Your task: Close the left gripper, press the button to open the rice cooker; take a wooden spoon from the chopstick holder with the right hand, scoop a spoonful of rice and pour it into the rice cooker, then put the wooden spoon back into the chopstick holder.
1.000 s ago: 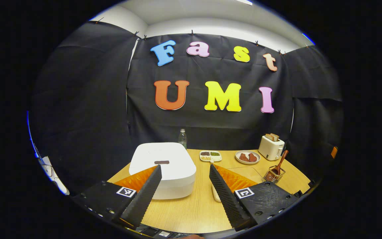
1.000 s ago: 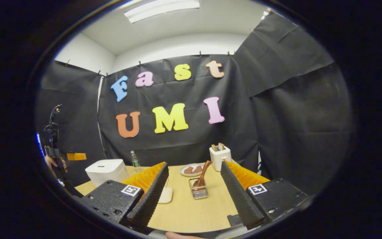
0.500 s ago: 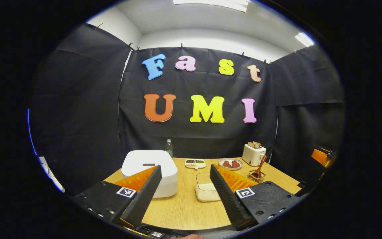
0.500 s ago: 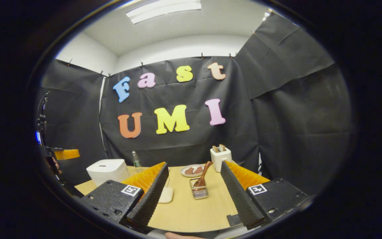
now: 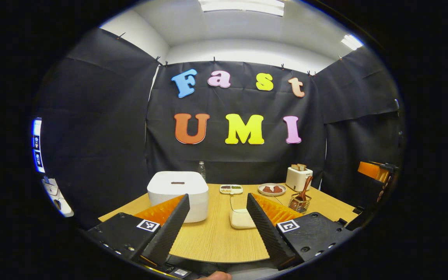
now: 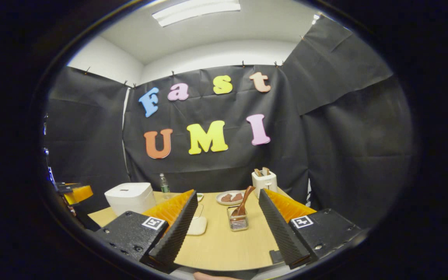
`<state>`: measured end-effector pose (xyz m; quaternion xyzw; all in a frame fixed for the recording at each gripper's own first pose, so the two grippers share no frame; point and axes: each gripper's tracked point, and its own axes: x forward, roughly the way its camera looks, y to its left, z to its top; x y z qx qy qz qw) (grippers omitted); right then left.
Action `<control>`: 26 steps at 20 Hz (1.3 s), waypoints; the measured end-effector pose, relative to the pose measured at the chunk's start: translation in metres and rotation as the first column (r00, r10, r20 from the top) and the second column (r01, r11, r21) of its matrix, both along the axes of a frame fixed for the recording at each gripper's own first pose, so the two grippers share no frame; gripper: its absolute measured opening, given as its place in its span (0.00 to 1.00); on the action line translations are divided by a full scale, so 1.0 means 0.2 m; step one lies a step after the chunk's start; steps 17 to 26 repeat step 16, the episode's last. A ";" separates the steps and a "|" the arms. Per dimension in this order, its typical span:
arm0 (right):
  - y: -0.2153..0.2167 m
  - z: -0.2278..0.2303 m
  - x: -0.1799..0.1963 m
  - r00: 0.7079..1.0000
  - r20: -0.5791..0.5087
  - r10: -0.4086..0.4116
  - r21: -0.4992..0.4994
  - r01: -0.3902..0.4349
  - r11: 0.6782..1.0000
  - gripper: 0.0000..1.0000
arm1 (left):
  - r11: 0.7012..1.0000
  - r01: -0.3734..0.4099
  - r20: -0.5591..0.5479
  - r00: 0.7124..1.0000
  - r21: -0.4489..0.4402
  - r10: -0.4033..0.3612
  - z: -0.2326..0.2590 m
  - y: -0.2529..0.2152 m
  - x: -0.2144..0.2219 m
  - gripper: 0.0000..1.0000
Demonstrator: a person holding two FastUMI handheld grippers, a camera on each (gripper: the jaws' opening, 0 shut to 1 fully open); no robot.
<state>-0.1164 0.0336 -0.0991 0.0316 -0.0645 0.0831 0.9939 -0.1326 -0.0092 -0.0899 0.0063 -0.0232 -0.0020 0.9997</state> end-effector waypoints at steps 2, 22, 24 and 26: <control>0.03 -0.02 0.00 1.000 0.000 0.012 -0.009 -0.012 1.000 1.00 | 0.999 0.033 -0.007 0.999 -0.028 -0.033 -0.02 -0.03 0.01 0.94; 0.11 -0.08 0.01 0.999 -0.037 0.032 -0.045 -0.034 0.998 0.96 | 0.999 0.044 -0.006 0.999 0.006 -0.044 0.00 -0.04 -0.04 0.94; 0.11 -0.08 0.01 0.999 -0.037 0.032 -0.045 -0.034 0.998 0.96 | 0.999 0.044 -0.006 0.999 0.006 -0.044 0.00 -0.04 -0.04 0.94; 0.11 -0.08 0.01 0.999 -0.037 0.032 -0.045 -0.034 0.998 0.96 | 0.999 0.044 -0.006 0.999 0.006 -0.044 0.00 -0.04 -0.04 0.94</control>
